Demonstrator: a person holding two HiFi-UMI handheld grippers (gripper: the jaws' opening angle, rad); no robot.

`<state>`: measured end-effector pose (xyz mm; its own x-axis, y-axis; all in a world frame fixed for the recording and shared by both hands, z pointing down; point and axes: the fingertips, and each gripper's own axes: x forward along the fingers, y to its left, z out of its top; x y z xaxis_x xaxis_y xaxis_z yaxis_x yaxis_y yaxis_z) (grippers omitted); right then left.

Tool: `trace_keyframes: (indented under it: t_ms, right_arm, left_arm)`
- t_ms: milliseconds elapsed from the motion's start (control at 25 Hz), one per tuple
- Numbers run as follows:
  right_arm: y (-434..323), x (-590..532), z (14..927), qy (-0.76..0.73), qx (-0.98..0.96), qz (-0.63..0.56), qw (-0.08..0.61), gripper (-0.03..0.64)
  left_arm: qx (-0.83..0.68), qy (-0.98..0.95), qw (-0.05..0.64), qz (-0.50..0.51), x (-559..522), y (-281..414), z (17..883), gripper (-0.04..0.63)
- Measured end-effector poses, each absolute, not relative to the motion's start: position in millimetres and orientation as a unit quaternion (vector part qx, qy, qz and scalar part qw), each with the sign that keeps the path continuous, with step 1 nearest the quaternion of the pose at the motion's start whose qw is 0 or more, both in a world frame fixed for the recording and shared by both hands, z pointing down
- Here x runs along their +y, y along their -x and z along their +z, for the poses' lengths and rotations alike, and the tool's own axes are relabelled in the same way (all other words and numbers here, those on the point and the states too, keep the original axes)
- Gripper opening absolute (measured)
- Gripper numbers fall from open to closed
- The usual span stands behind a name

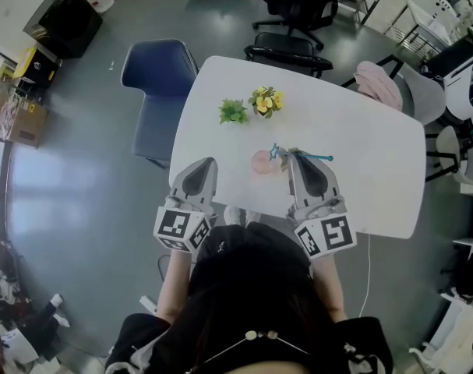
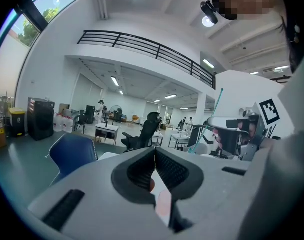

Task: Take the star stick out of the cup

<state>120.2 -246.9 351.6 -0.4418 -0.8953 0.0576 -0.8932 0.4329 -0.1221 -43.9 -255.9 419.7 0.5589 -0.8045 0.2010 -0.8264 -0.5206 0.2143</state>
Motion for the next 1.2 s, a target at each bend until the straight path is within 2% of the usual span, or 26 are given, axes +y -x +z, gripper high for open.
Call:
trace_keyframes:
  t_ms: [280, 1200]
  right_arm:
    - [-120.3, -238.5, 329.8, 0.538, 0.842, -0.049, 0.01, 0.021]
    - [-122.1, -241.3, 337.6, 0.557, 0.828, -0.063, -0.009, 0.02]
  left_arm:
    - [-0.46, -0.876, 0.141, 0.03, -260.7, 42.8, 416.1, 0.008]
    - [-0.449, -0.882, 0.141, 0.023, -271.0, 46.7, 414.6, 0.008]
